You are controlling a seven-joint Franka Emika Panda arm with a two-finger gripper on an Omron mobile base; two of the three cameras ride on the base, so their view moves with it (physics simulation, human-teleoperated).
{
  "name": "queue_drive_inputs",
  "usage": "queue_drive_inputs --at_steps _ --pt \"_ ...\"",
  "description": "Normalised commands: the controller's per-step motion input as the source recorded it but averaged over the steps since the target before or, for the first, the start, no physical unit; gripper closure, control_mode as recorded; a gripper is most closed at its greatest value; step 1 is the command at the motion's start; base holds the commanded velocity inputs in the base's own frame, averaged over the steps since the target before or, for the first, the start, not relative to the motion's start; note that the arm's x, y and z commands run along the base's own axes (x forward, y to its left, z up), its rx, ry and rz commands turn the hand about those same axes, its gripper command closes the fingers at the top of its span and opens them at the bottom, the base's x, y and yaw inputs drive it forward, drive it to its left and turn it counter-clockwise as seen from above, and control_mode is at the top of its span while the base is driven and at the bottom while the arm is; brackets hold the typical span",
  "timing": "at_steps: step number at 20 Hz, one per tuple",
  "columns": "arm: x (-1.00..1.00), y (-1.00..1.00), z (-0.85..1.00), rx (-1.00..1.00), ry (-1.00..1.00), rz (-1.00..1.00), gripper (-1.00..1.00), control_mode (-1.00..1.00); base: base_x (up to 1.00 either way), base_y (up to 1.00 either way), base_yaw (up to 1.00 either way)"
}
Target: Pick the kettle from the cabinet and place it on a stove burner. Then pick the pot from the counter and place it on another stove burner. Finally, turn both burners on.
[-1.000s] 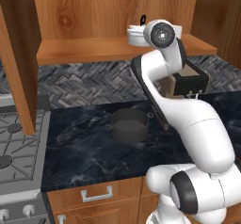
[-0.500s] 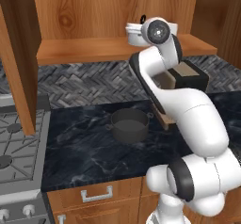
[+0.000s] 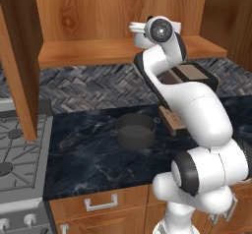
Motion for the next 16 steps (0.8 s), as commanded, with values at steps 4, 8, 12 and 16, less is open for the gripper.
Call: queue_drive_inputs --at_steps 4,8,12,16 --pt "0.32 0.00 -0.09 0.00 -0.01 0.00 -1.00 -1.00 0.00 0.00 0.00" --pt "0.31 0.00 -0.10 0.00 0.00 0.00 -1.00 -1.00 0.00 0.00 0.00" --pt "0.31 0.00 -0.01 0.00 0.00 0.00 -1.00 -1.00 0.00 0.00 0.00" --pt "0.29 0.00 0.00 0.00 0.00 0.00 -1.00 -1.00 0.00 0.00 0.00"
